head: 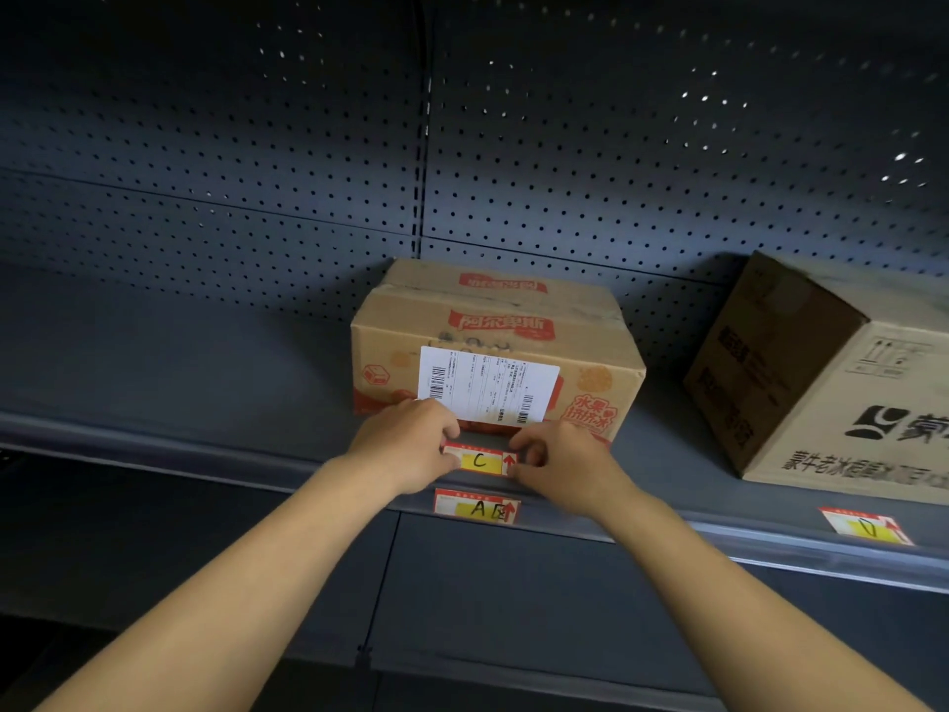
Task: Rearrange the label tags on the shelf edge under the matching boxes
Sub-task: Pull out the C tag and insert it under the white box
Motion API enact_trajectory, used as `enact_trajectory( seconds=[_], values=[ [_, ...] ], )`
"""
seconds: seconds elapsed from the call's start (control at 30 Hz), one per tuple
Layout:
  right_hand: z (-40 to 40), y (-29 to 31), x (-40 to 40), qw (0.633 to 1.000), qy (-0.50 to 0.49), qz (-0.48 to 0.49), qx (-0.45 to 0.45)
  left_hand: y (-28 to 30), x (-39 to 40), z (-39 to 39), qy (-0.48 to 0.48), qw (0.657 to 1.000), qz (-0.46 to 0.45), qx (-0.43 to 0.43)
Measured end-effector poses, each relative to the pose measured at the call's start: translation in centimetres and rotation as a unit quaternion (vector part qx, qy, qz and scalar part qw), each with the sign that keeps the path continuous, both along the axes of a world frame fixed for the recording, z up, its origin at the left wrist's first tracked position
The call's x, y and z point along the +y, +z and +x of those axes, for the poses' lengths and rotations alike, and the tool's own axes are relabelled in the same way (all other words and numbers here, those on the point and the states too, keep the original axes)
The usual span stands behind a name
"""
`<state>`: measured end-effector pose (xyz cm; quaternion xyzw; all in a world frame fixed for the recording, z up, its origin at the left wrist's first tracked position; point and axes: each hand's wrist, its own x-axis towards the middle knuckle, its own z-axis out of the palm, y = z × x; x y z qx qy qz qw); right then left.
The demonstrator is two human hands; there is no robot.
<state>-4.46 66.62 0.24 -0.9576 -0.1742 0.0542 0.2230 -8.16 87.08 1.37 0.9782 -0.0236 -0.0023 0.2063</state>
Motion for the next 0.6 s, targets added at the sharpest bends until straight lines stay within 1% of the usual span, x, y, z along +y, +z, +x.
enact_trajectory(
  seconds=[0.13,0.27,0.43,0.6],
  values=[
    [0.6,0.2,0.8,0.999,-0.010,0.001,0.031,0.7,0.0,0.7,-0.012,0.999,0.015,0.039],
    [0.7,0.2,1.1,0.999,-0.018,-0.011,0.037,0.4,0.4,1.0,-0.016,0.998,-0.015,0.052],
    [0.4,0.5,1.2,0.998,-0.018,-0.003,0.062,-0.2,0.9,1.3,-0.014,0.997,-0.050,0.058],
    [-0.1,0.0,1.2,0.998,-0.018,0.041,0.045,-1.0,1.3,1.1,-0.017,0.995,-0.092,0.032]
  ],
)
